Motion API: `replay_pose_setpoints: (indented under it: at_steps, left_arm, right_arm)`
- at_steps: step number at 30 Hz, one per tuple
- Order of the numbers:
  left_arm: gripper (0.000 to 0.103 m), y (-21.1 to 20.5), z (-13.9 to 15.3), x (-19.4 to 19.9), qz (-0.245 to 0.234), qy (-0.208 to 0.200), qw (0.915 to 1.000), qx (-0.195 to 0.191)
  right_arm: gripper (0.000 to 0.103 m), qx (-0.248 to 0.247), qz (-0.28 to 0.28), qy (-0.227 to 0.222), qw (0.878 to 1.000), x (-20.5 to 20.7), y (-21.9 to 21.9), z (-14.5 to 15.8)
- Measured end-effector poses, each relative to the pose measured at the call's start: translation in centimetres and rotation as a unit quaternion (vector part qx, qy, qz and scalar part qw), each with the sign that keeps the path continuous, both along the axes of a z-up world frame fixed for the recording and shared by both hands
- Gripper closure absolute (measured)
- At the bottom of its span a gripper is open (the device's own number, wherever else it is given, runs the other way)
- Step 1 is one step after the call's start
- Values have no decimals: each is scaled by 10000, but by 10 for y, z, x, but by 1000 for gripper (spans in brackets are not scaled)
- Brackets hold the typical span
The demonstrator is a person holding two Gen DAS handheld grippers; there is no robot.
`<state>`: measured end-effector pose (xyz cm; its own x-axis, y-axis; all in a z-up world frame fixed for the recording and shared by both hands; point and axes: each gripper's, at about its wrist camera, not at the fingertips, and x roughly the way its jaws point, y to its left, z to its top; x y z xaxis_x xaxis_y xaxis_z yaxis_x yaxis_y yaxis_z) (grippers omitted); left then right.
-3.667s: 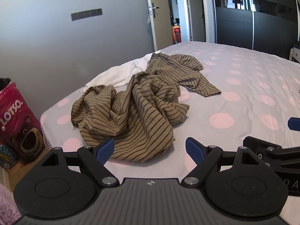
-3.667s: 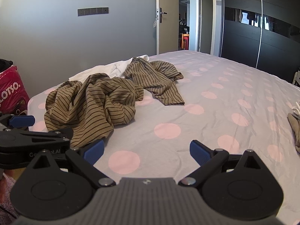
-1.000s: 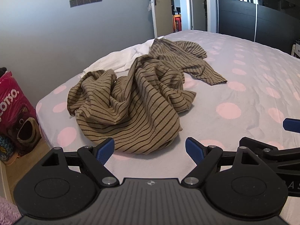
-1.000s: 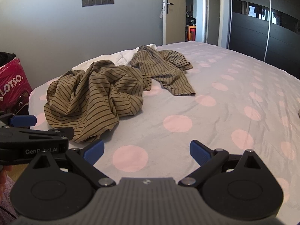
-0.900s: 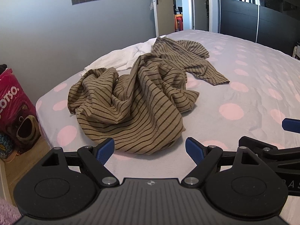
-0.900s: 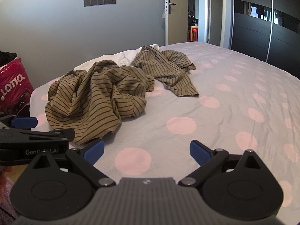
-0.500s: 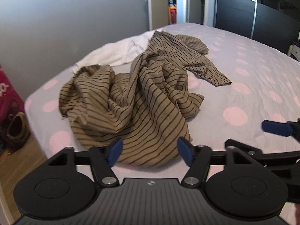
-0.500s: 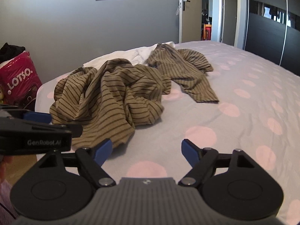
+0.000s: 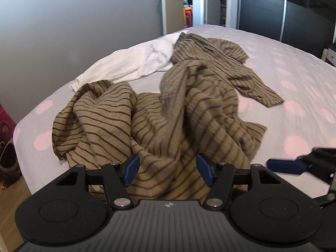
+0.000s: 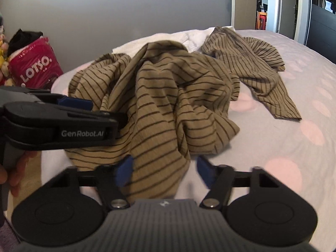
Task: Fold clothes
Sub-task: 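Grasp the striped shirt fabric with the left gripper while the right gripper grasps nearby fabric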
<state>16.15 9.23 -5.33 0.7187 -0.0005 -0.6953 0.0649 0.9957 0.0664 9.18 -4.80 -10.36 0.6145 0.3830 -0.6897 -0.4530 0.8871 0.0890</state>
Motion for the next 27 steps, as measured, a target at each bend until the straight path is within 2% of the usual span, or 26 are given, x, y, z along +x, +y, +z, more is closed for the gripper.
replay_pose_setpoints:
  at_steps: [2,3,4,5,6,8,9,12,18,21,27]
  left_arm:
    - [62,1,-2,6,19,21,10000,25]
    - [74,2,-3,8,47,61,10000,-2]
    - [81,3,-4,10,57,98,9999,-29]
    - [85,4,-4,11,58,133,9999,-56]
    - [94,4,-4,10,26,139,9999,-45]
    - [97,1,-3,7,-75,117,9999,23]
    - [101,-2,-1,5,-163,91,9998,54]
    - [102,-18,9,-9,-534,14,9985,136]
    - [103,-66,32,-60,-1518,-63,9884,68]
    - [103,-96,43,-92,-2102,-20,9776,-137]
    - [103,-167,66,-157,-3215,-112,9456,-481]
  right_arm:
    - [54,-47,32,78,10000,8,6,-3]
    - [70,-63,56,130,9999,11,9,-5]
    - [89,-113,50,168,9998,12,11,-5]
    - [93,-149,47,197,9997,11,11,-5]
    - [96,-149,26,189,9997,10,9,-4]
    - [98,-201,12,121,9997,5,4,2]
    - [98,-229,6,86,9997,2,1,4]
    - [99,-418,-27,-49,9991,-11,-10,17]
    - [99,-605,-431,-337,9967,-55,-60,49]
    - [99,-703,-723,-453,9939,-87,-95,64]
    - [99,-950,-1552,-502,9820,-157,-174,85]
